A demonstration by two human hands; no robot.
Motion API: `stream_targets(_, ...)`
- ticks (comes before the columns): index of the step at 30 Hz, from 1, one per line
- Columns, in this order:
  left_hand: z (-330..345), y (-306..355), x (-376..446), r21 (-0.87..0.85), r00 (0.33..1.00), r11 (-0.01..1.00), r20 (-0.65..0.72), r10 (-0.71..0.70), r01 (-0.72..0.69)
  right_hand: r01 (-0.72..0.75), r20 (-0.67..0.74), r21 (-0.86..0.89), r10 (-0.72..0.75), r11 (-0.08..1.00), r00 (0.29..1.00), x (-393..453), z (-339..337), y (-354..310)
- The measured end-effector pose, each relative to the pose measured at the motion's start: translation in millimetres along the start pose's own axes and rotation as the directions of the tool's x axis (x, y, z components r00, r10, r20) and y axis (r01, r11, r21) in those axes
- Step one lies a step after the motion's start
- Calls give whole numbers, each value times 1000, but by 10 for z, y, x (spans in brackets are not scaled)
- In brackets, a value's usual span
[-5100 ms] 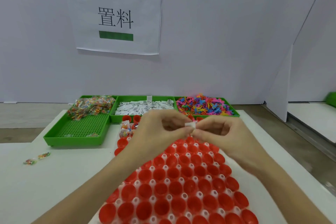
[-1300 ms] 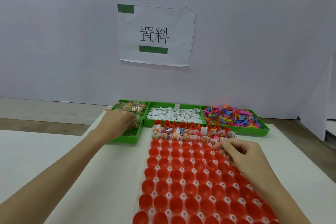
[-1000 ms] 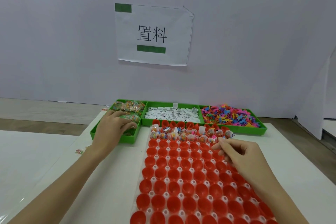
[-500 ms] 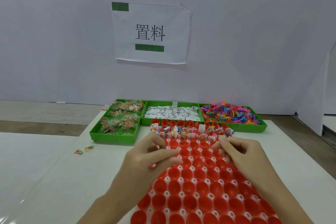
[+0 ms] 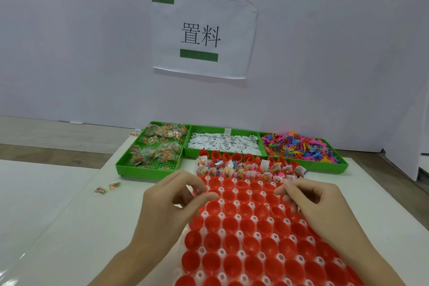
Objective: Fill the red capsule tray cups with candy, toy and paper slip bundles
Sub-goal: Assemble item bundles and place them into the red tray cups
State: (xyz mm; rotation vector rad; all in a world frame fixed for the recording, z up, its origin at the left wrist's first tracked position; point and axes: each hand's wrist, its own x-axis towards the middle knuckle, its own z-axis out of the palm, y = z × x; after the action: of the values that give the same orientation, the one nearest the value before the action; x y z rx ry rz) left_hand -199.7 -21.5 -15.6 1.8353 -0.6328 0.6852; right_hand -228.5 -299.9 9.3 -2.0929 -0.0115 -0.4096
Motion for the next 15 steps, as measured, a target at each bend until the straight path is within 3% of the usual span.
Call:
stream_targets(6,27,-53,-4,-204,967,948,-26,-254,243,139,90,-262,-119,955,989,561,63,-239)
stream_targets(15,40,-101,18,-300,919,876,4,-394,377,154,184,-555,-60,818,981,1816,399,170)
